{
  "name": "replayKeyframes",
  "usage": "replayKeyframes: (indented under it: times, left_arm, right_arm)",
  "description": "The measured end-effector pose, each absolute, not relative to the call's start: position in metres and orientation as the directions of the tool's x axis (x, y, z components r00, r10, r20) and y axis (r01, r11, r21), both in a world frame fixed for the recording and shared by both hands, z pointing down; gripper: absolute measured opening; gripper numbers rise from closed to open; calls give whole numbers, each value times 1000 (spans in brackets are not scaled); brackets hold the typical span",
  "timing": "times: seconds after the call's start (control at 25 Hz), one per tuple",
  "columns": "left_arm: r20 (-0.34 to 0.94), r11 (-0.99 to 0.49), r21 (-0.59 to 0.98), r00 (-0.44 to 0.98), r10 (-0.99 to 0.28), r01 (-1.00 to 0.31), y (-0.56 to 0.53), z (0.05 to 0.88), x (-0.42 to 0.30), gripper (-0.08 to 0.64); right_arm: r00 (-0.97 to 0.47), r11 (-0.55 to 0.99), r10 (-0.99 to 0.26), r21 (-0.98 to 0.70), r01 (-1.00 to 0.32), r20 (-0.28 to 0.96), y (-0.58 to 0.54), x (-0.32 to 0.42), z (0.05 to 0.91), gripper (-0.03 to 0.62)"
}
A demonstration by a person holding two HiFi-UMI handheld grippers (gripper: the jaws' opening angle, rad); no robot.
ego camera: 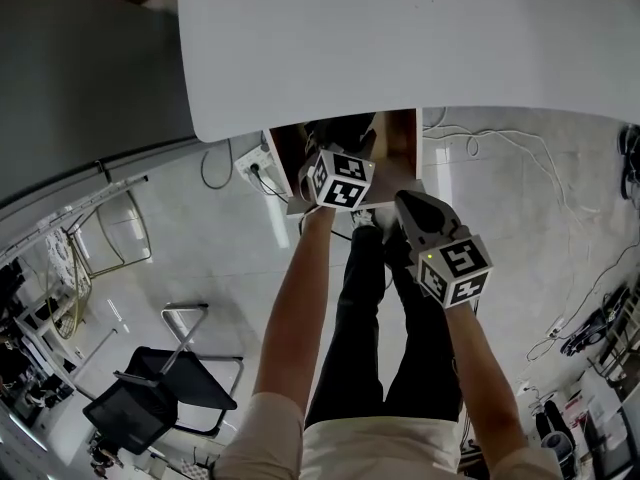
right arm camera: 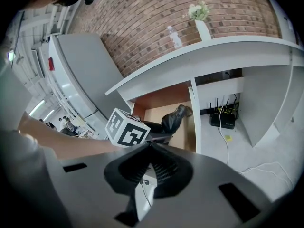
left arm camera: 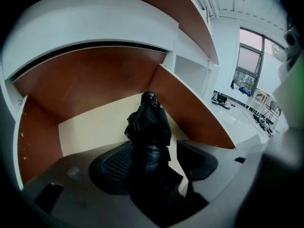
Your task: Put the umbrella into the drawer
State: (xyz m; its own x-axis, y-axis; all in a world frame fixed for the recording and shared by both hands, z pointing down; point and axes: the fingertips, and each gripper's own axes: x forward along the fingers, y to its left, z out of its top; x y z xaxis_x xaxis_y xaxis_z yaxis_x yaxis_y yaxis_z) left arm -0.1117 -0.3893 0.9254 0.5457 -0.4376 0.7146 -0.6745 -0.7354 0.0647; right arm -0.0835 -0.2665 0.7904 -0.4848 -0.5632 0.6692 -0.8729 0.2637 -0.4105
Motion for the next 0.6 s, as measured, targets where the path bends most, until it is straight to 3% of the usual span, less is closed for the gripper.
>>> replayKeyframes:
  times: [0.6]
  left_arm:
    - [723, -700, 70, 520, -455, -710, -332, 871, -128, 291]
  right_arm:
    - [-507, 298, -564, -411, -861, 652, -252, -83, 772, 69]
